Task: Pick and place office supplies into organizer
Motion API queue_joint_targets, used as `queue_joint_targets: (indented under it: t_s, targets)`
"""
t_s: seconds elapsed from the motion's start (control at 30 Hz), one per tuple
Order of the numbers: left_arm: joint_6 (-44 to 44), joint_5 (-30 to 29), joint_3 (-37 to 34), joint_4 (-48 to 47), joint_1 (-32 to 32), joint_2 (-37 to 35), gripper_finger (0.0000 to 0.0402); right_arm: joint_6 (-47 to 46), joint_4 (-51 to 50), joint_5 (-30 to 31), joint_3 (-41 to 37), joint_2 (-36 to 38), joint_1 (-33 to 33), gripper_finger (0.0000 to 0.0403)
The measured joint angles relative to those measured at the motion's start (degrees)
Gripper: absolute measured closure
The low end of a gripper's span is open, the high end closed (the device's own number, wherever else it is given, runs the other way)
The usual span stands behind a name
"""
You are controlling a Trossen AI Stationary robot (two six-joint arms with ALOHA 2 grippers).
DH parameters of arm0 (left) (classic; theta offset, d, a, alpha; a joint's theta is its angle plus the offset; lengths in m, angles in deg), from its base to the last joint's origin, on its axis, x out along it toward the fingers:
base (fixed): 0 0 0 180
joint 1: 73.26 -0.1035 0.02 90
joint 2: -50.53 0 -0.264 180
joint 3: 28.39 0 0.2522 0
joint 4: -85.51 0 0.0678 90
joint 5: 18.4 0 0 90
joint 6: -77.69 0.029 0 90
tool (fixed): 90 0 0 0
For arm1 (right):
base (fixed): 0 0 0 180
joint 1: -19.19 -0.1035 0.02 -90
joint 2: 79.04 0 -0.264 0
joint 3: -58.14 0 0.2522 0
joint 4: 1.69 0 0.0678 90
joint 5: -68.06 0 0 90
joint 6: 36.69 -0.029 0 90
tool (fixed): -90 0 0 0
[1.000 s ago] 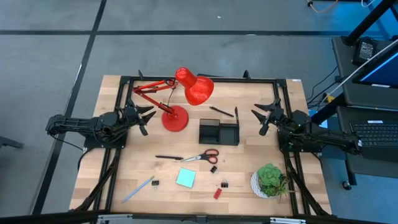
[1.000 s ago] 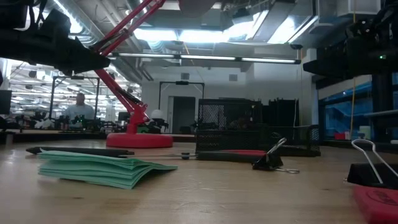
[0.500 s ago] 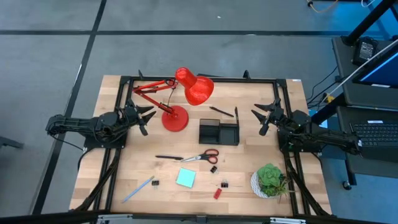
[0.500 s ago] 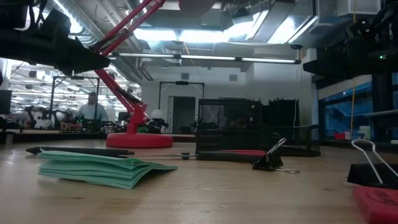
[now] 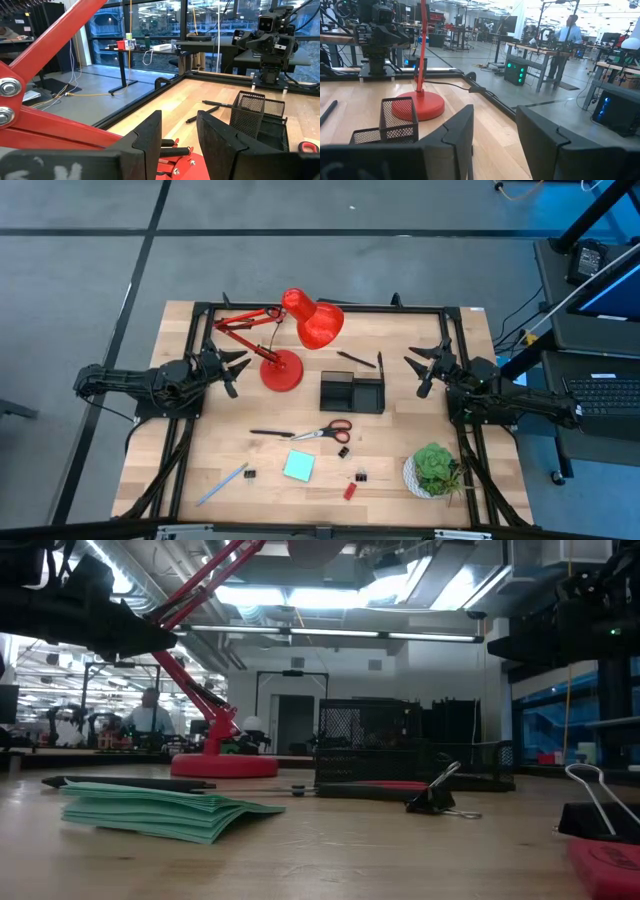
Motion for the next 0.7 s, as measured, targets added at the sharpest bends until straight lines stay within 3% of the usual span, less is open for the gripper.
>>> queue_joint_targets:
  t_s: [0.47,0.7]
  targets:
    - [0.0,0.0,0.02,0.01,-0.02,0.0,0.0284,-0.21,0.02,-0.24,0.0,-0.01,0.02,0.0251]
    - [0.0,0.0,0.02,0.01,0.0,0.0,0.0284,0.41,3.62,-7.68,-0.02,-0.01,0.02,0.0251]
